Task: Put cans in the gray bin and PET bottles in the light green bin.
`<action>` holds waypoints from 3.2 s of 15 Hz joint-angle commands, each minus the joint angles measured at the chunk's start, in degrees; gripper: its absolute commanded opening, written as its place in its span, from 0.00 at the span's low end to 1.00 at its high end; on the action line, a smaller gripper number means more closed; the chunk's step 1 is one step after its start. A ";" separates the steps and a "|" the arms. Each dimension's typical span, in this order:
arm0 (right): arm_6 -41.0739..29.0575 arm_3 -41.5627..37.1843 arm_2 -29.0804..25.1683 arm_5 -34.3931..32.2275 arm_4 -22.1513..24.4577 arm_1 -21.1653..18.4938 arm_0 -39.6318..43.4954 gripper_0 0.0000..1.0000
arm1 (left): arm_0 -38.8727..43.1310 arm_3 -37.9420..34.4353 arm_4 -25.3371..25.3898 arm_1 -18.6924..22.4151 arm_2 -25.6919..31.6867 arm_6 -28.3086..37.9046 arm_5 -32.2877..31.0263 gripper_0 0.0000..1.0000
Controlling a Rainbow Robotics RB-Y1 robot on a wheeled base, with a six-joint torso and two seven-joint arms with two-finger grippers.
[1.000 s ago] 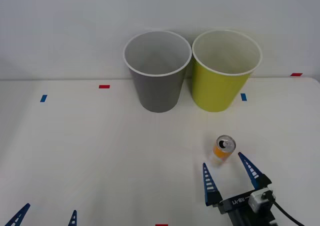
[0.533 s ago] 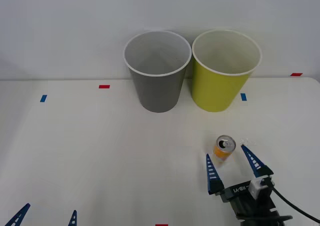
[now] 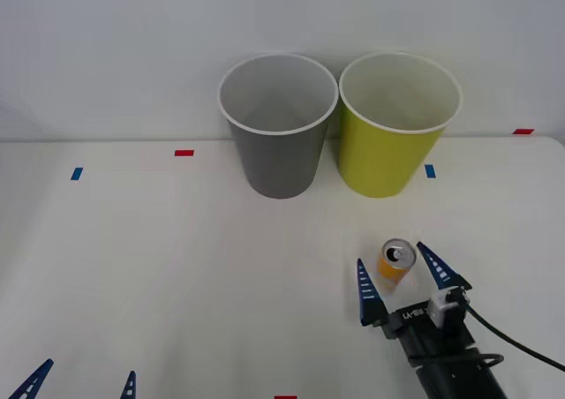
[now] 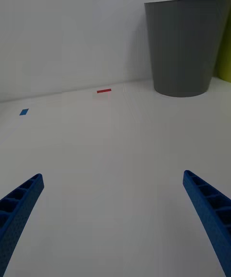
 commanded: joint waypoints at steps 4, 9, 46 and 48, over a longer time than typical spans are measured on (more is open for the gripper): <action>-0.01 0.00 0.11 1.54 -0.34 -0.36 -1.48 0.13 | 0.00 0.00 0.00 0.00 0.00 0.00 0.00 1.00; 0.07 0.00 0.11 1.45 -1.13 -0.19 -1.04 0.00 | 0.00 0.00 0.00 0.00 0.00 0.00 0.00 1.00; -35.17 -54.46 -7.19 90.57 -1.75 -5.55 -28.81 0.00 | 0.00 0.00 0.00 0.00 0.00 0.00 0.00 1.00; -33.94 -54.46 -12.20 93.82 -9.13 -5.81 -31.98 0.00 | 0.00 0.00 0.00 0.00 0.00 0.00 0.00 1.00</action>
